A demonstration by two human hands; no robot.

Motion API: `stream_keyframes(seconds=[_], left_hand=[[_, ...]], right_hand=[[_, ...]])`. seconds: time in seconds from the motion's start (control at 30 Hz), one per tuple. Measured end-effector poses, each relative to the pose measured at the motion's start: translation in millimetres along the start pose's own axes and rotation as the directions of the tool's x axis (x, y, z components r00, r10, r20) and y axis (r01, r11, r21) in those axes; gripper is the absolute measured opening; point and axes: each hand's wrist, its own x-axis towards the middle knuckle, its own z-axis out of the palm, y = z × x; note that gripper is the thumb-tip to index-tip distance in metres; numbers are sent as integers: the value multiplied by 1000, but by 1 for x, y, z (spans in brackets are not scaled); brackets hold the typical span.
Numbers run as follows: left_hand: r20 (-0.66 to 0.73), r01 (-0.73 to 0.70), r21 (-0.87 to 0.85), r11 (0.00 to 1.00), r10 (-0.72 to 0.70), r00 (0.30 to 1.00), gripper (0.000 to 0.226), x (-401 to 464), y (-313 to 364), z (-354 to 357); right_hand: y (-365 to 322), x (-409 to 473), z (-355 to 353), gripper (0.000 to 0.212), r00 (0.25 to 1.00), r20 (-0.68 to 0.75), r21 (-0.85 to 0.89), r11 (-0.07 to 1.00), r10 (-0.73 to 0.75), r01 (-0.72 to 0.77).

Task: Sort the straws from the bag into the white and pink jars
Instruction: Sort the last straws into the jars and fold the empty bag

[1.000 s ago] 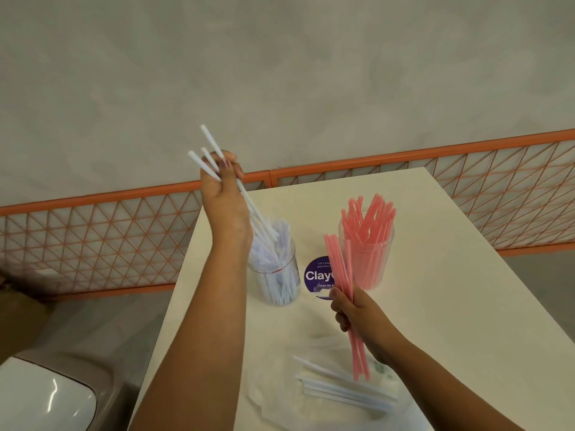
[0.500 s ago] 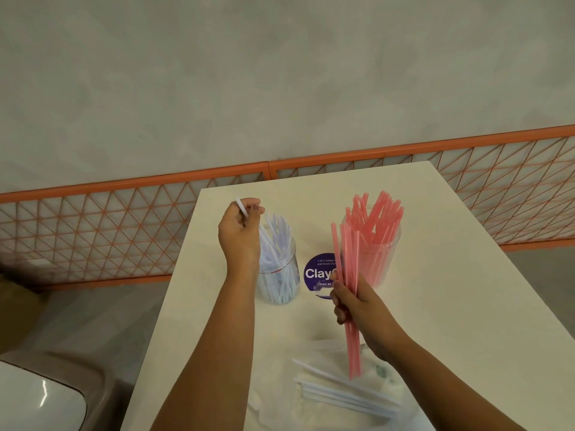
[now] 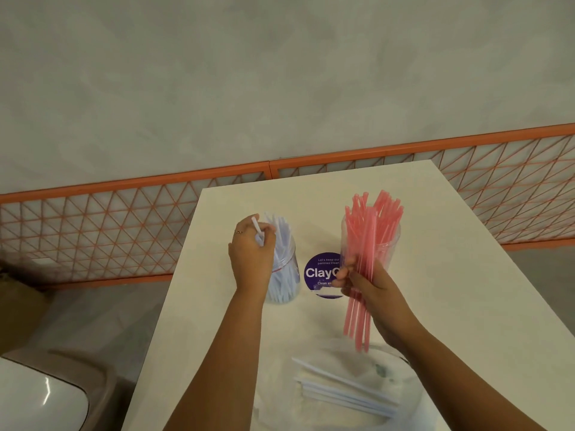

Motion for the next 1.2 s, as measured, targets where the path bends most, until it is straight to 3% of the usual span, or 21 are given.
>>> stream_keyframes(seconds=[0.2, 0.33, 0.5, 0.57, 0.67, 0.73, 0.8, 0.97, 1.07, 1.13, 1.2], left_hand=[[-192, -162, -187, 969, 126, 973, 23, -2, 22, -3], [-211, -218, 33, 975, 220, 952, 22, 0, 15, 0], [38, -148, 303, 942, 143, 989, 36, -3, 0, 9], [4, -210, 338, 917, 222, 975, 43, -5, 6, 11], [-71, -338, 100, 936, 346, 936, 40, -11, 31, 13], [32, -308, -164, 937, 317, 948, 38, -17, 49, 20], [176, -196, -276, 941, 250, 952, 41, -21, 63, 29], [372, -101, -229, 968, 183, 910, 47, -24, 73, 62], [443, -106, -185, 977, 179, 879, 52, -28, 76, 77], [460, -141, -188, 972, 214, 862, 54, -29, 77, 85], [466, -199, -172, 965, 257, 847, 51, -31, 76, 91]], right_hand=[[-14, 6, -9, 19, 992, -100, 26, 997, -71, 74], [-28, 9, -12, 21, 982, -138, 65, 988, -129, 139], [-41, 16, -16, 22, 959, -198, 40, 976, -203, 215], [-47, 21, -17, 22, 946, -232, 63, 967, -225, 246], [-64, 32, -19, 23, 915, -290, 132, 936, -279, 327], [-82, 41, -21, 22, 878, -326, 154, 897, -350, 414], [-104, 48, -21, 18, 824, -347, 145, 842, -448, 520], [-144, 57, -14, 14, 624, -318, -31, 665, -714, 746], [-151, 61, -9, 16, 525, -271, -151, 574, -807, 805], [-145, 65, -6, 18, 513, -238, -227, 560, -825, 796], [-132, 73, -5, 16, 550, -209, -296, 588, -809, 752]])
